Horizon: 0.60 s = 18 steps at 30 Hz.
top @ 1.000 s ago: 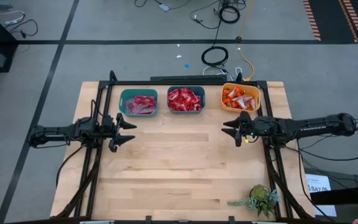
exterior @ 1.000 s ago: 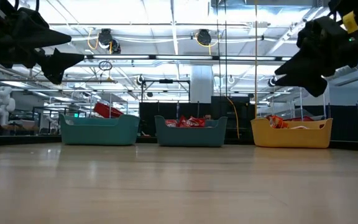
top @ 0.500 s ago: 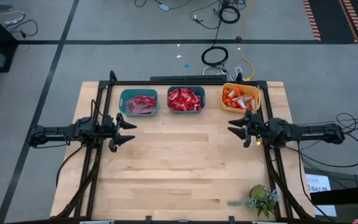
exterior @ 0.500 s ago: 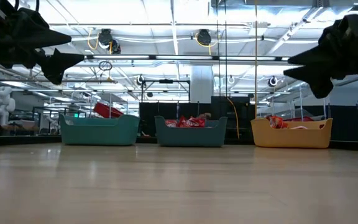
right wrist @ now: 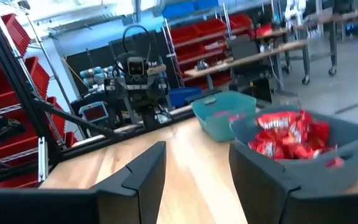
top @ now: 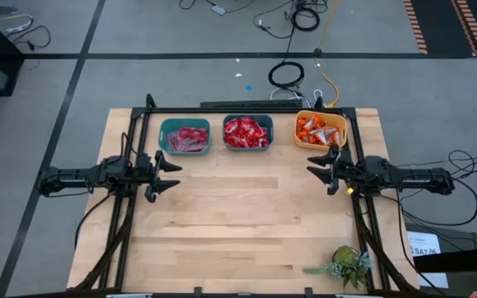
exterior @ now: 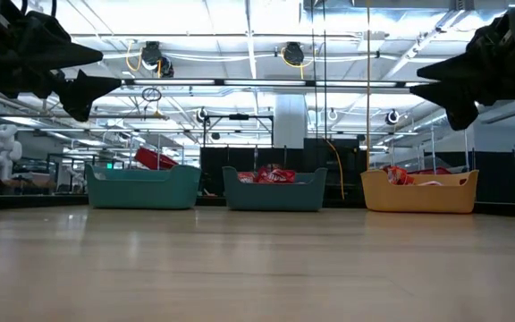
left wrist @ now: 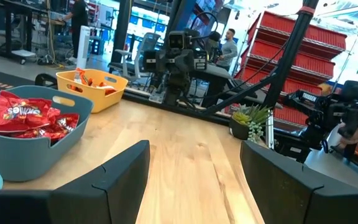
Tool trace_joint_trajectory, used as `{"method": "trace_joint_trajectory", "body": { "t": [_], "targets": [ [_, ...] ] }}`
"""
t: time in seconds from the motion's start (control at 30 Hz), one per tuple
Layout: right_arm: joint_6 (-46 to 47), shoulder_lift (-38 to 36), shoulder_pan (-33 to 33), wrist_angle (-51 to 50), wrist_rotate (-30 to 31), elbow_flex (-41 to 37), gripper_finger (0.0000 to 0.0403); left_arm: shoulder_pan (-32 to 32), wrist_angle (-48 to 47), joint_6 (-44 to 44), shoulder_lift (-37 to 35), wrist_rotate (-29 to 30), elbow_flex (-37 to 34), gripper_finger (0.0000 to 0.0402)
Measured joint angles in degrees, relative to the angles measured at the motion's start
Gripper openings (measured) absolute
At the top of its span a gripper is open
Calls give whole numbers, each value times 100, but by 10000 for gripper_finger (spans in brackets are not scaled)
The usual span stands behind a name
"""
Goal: Sort candy
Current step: Return to Home Position
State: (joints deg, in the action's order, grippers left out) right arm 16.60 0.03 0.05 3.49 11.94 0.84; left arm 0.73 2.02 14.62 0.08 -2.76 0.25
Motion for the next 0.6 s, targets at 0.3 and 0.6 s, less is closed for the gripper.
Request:
{"method": "trace_joint_trajectory", "body": {
  "t": [0.3, 0.6],
  "targets": [
    [-184, 0, 2, 588, -216, -4, 169, 0, 2, -1, 0, 0, 0, 261],
    [-225, 0, 4, 872, -467, -4, 169, 0, 0, -1, 0, 0, 0, 261]
  ]
}}
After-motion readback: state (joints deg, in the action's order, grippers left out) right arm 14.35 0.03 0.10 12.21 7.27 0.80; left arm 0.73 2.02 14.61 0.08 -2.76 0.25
